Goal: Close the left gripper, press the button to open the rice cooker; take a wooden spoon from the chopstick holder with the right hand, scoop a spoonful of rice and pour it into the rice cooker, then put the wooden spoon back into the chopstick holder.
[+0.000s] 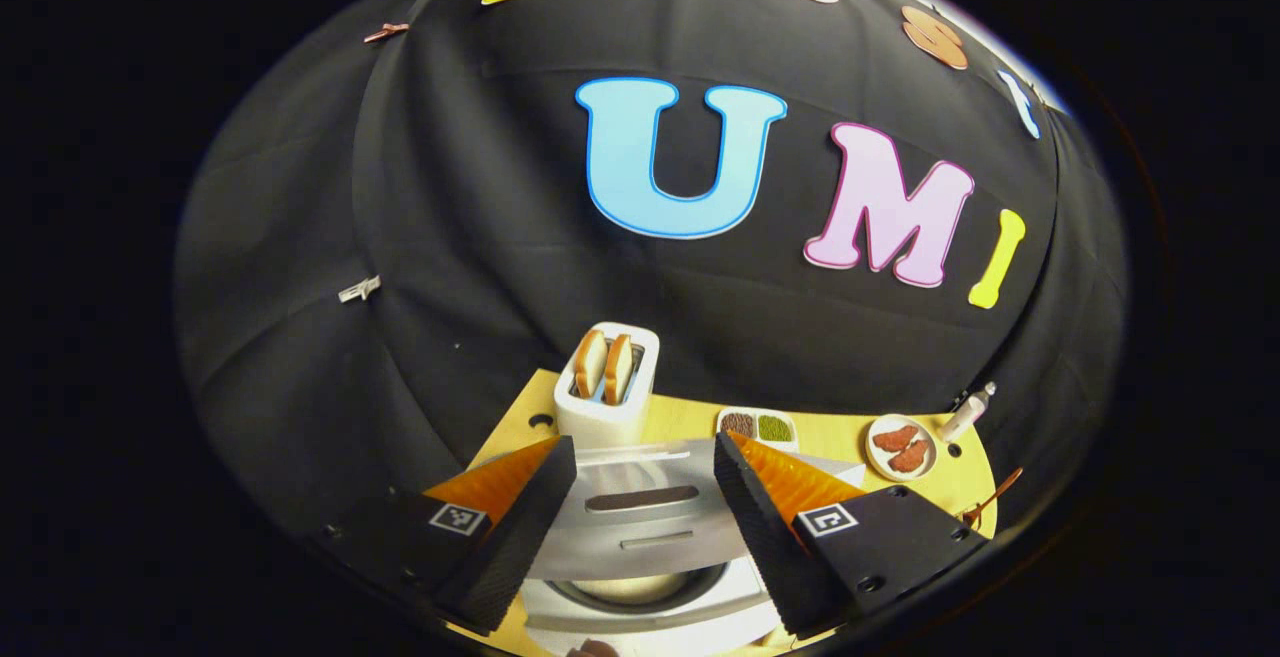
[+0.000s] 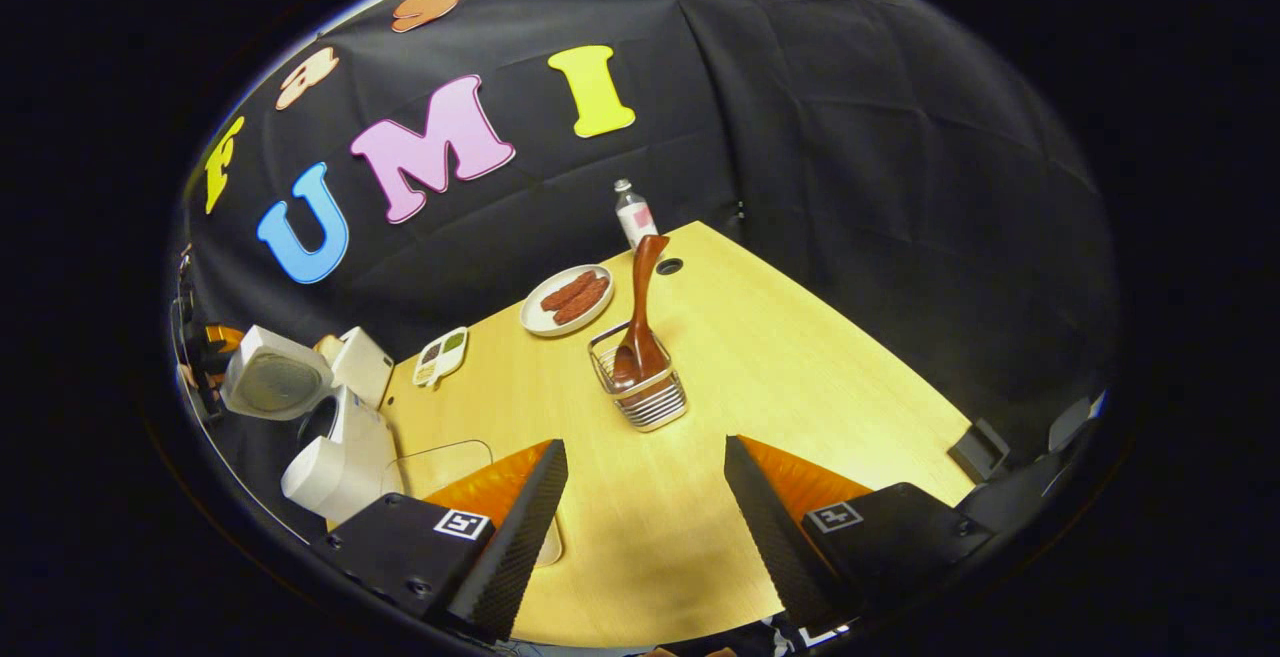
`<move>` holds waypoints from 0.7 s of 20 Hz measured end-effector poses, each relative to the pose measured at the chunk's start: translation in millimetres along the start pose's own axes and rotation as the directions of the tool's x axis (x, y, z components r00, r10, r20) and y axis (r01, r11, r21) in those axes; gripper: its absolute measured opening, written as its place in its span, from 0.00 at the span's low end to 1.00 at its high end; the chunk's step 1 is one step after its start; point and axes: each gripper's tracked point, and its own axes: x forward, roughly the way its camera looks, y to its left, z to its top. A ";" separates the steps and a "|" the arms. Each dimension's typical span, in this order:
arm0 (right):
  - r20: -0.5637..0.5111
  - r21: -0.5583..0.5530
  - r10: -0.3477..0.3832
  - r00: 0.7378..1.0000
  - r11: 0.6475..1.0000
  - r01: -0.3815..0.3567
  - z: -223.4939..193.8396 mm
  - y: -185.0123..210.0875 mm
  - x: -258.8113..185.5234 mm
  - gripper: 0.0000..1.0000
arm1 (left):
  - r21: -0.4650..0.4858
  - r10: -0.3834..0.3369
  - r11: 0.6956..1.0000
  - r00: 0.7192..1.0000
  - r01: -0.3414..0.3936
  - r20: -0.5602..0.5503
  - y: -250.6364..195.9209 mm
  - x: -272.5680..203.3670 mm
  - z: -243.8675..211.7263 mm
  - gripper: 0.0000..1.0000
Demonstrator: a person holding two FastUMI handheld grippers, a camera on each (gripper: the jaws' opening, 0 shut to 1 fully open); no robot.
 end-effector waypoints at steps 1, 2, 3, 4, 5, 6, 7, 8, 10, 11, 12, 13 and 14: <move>-0.005 -0.015 0.016 1.000 1.000 -0.016 -0.8 5.5 -0.2 0.99 | -0.001 0.001 1.000 1.000 -0.001 -0.010 -1.1 -4.6 -14.4 0.98; -0.008 -0.033 0.030 1.000 0.999 -0.030 -1.7 10.2 0.9 0.99 | -0.003 0.003 1.000 1.000 -0.003 -0.020 -3.4 -6.6 -30.8 0.98; -0.010 -0.048 0.042 0.999 0.998 -0.042 -2.2 14.8 1.4 0.99 | 0.002 0.005 1.000 1.000 -0.005 -0.026 -3.6 -8.8 -44.4 0.98; -0.012 -0.060 0.054 0.998 0.997 -0.055 -2.2 18.7 0.3 0.99 | 0.020 0.010 1.000 1.000 -0.009 -0.024 -4.4 -9.6 -55.7 0.98; -0.014 -0.068 0.064 0.998 0.996 -0.065 -2.4 22.6 0.9 0.99 | 0.035 0.014 0.999 1.000 -0.013 -0.027 -5.5 -9.6 -66.1 0.98; -0.016 -0.071 0.073 0.997 0.995 -0.074 -3.6 27.8 1.7 0.99 | 0.050 0.021 0.999 0.999 -0.020 -0.025 -5.6 -10.4 -74.4 0.98; -0.022 -0.073 0.083 0.996 0.994 -0.085 -7.0 32.2 1.4 0.99 | 0.055 0.027 0.998 0.999 -0.026 -0.018 -5.3 -10.8 -81.6 0.98; -0.029 -0.079 0.094 0.995 0.992 -0.096 -11.4 35.5 1.2 0.99 | 0.047 0.033 0.998 0.999 -0.033 -0.011 -5.5 -9.5 -89.1 0.98; -0.048 -0.101 0.108 0.993 0.989 -0.113 -21.3 40.1 0.4 0.99 | 0.034 0.045 0.998 0.999 -0.045 -0.006 -6.6 -6.4 -106.1 0.99; -0.051 -0.109 0.112 0.992 0.987 -0.117 -24.5 41.8 -0.2 0.99 | 0.045 0.051 0.998 0.999 -0.051 -0.009 -6.3 -4.6 -115.6 0.99; -0.055 -0.113 0.118 0.992 0.986 -0.123 -27.6 43.4 -0.9 0.99 | 0.059 0.054 0.997 0.998 -0.053 -0.015 -6.6 -1.9 -124.9 0.98; -0.059 -0.112 0.121 0.991 0.986 -0.127 -30.7 44.8 -1.7 0.99 | 0.065 0.056 0.996 0.998 -0.054 -0.026 -7.2 1.5 -134.9 0.98; -0.064 -0.109 0.124 0.990 0.985 -0.131 -34.8 45.4 -2.6 0.99 | 0.065 0.058 0.996 0.998 -0.056 -0.038 -6.6 3.9 -144.5 0.98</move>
